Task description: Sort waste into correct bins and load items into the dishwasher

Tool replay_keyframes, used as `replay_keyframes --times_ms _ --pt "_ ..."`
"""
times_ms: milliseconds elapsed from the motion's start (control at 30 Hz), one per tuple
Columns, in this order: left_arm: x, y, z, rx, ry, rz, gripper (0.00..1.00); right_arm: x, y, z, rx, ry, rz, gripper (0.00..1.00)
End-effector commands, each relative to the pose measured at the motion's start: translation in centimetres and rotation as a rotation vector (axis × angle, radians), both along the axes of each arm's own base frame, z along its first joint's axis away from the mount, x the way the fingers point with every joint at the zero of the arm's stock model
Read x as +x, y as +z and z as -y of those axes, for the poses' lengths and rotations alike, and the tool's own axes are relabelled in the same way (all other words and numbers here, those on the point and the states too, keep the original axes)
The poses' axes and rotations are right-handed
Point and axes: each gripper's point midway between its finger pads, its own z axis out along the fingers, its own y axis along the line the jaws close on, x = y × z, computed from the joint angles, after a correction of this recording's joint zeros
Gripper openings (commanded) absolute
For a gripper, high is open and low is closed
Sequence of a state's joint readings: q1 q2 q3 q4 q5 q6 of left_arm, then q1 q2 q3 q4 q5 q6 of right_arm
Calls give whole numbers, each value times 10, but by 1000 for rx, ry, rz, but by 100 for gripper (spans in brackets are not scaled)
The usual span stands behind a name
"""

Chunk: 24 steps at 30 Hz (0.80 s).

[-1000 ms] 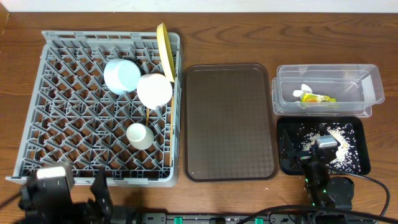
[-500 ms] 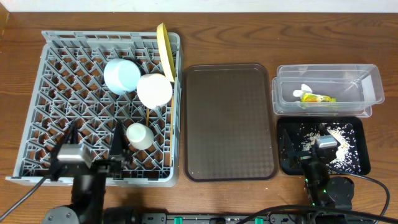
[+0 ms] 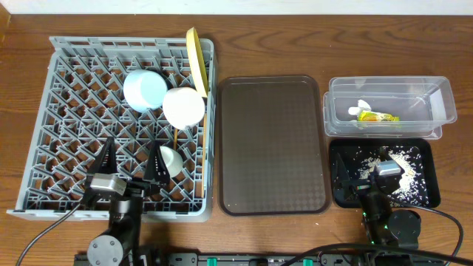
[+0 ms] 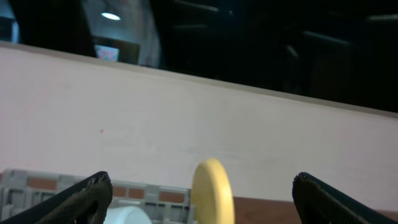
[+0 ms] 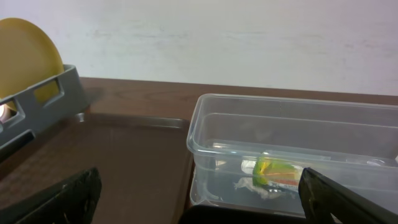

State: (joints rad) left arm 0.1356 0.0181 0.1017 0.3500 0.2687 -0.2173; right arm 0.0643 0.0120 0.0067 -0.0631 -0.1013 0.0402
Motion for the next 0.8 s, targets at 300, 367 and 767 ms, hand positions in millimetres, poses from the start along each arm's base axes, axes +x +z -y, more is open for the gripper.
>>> replay_keyframes --times_ms 300,367,767 --pt "17 -69 -27 -120 145 -185 94 -1 0 -3 -11 14 4 99" --pt "19 -83 -28 -123 159 -242 94 -1 0 -3 -11 14 4 99" --pt "18 -143 -14 -67 106 -492 94 -1 0 -3 -11 14 4 99"
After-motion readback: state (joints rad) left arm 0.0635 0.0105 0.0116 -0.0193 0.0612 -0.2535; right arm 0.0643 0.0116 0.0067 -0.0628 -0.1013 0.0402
